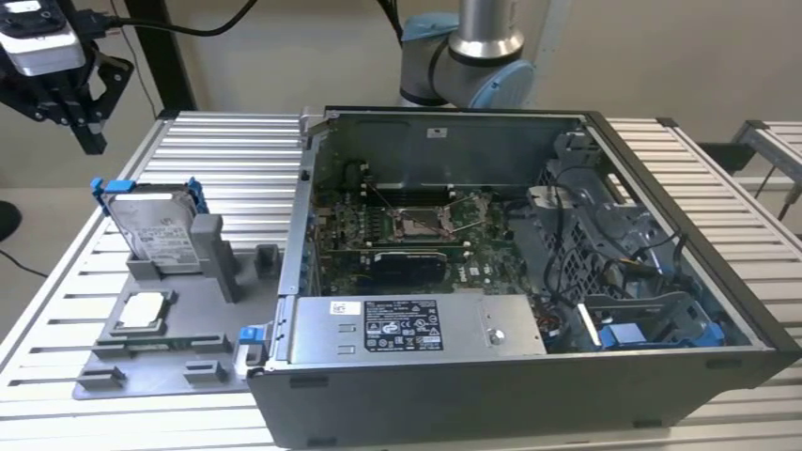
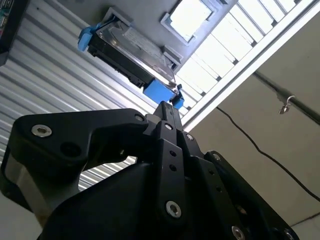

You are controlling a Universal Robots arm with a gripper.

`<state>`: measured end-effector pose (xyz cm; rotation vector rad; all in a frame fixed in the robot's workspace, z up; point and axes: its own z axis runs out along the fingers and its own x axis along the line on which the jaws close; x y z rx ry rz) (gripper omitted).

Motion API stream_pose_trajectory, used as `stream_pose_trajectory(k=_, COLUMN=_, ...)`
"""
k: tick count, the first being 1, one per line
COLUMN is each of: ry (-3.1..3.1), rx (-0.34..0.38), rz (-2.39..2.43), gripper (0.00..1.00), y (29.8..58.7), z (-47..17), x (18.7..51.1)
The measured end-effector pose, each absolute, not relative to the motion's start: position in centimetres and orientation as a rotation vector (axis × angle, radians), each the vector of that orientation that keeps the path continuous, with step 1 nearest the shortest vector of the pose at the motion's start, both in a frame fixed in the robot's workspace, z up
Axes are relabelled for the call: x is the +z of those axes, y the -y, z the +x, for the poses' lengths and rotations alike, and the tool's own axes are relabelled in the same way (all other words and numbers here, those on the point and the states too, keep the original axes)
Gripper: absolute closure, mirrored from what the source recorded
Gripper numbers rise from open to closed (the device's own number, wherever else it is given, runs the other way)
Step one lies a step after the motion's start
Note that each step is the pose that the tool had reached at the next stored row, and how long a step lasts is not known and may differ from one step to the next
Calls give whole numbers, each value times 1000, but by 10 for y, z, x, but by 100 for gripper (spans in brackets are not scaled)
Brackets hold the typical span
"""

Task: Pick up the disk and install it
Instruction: 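Pick up the disk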

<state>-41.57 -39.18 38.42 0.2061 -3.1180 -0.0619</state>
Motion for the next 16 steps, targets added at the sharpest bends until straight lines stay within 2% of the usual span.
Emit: stream_pose_trajectory(k=16, ry=3085, rx=-51, rz=477, gripper=100, y=392, z=-416, x=384)
